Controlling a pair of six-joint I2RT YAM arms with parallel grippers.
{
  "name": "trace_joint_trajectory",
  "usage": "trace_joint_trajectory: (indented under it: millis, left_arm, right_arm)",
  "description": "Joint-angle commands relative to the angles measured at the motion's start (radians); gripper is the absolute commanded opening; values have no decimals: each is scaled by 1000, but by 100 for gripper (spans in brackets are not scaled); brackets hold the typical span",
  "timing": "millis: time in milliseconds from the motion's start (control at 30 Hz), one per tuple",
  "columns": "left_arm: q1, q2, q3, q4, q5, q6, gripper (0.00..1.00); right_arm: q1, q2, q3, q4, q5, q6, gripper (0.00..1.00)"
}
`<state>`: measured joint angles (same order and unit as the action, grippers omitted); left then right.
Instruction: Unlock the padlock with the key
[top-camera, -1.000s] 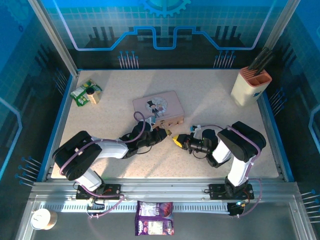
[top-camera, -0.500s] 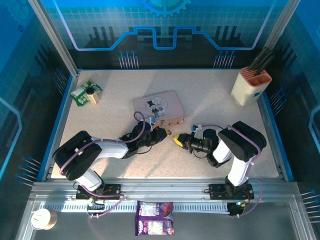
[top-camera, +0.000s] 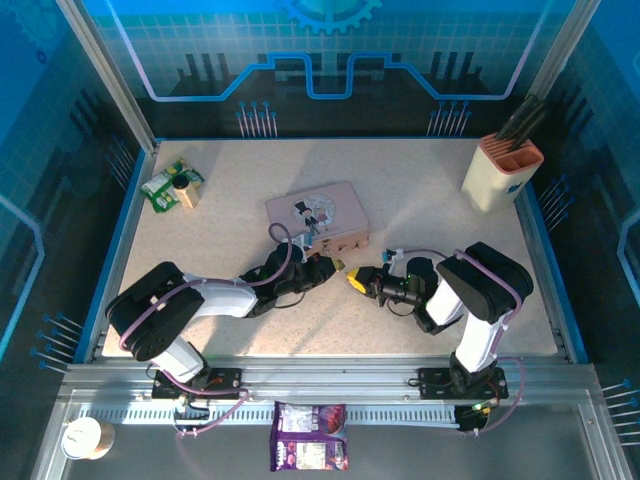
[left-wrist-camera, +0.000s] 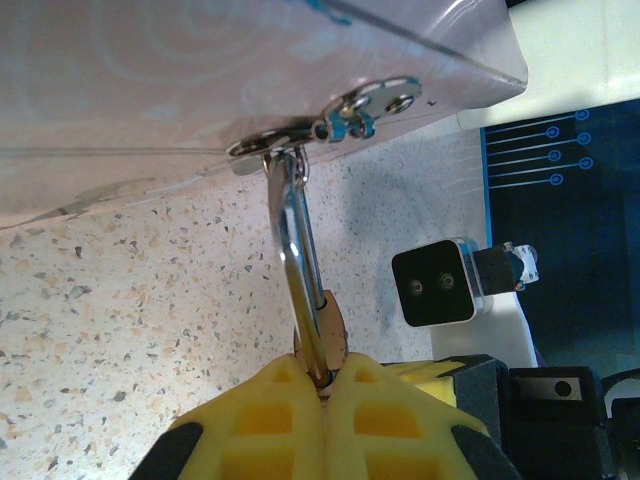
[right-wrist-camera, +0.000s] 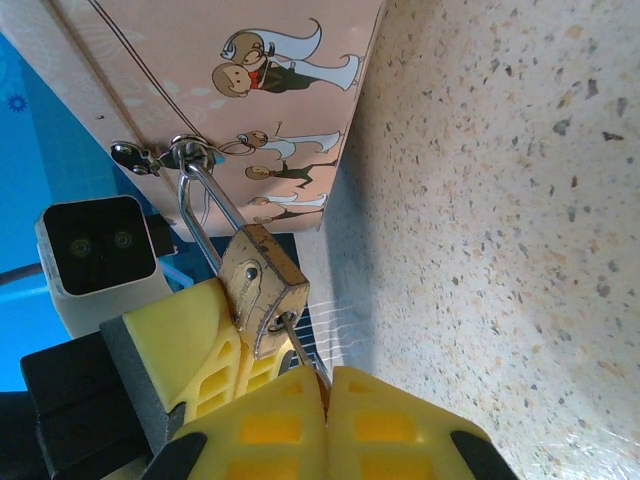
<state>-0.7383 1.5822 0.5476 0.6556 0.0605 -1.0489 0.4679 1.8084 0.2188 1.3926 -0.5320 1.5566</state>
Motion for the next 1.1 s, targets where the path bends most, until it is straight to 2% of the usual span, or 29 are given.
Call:
trace_joint_trajectory:
  millis: [0,233,1067]
  left_arm:
    - [-25,-20,53,125,26,9,0]
    - [-26,-26,48,138,24,12,0]
    - [-50,-20,71,179,34,-23,0]
  right_arm:
    - [-14,-13,21,31,-6,3,0]
    - [-59,-30,17,32,-41,11,0]
    - [-60,-26,59,32,-50,30,0]
